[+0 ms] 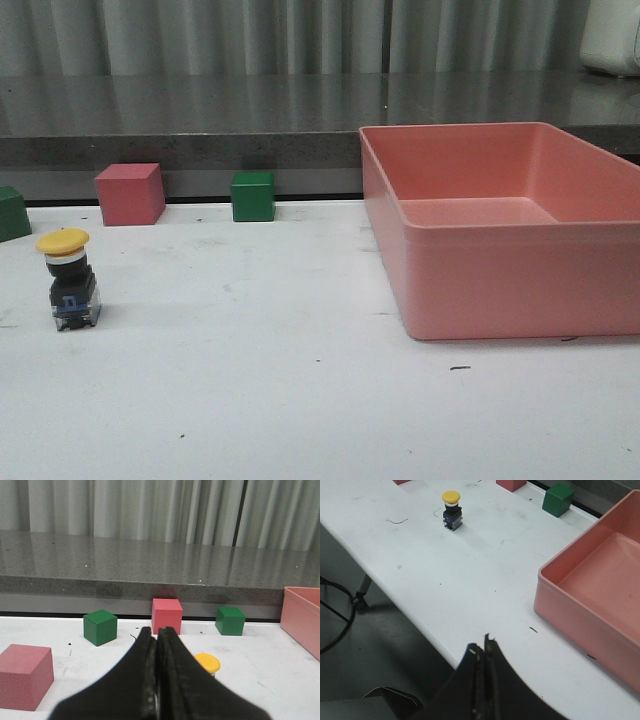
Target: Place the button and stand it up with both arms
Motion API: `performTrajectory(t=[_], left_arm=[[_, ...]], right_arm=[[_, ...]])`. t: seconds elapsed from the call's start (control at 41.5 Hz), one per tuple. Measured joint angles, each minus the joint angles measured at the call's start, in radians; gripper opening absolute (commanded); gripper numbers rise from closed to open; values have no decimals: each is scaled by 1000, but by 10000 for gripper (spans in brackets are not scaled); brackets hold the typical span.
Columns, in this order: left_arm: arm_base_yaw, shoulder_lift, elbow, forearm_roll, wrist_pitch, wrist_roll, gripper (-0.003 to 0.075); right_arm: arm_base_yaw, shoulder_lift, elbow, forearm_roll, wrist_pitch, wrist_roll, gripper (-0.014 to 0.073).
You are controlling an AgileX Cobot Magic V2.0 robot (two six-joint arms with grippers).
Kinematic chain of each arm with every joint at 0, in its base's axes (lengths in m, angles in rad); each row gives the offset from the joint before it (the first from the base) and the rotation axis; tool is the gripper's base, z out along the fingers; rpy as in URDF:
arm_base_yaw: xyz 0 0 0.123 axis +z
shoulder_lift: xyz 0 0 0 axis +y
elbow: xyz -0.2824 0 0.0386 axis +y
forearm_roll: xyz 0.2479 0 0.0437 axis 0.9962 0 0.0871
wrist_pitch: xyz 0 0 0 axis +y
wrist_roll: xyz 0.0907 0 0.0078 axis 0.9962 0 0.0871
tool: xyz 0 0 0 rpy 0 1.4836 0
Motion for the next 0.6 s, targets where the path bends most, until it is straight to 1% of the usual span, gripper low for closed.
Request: performTrajectory(t=[0.602], left_arm=[[10, 0, 0, -2, 0, 0, -20]], right_arm=[[0, 0, 0, 0, 0, -1, -69]])
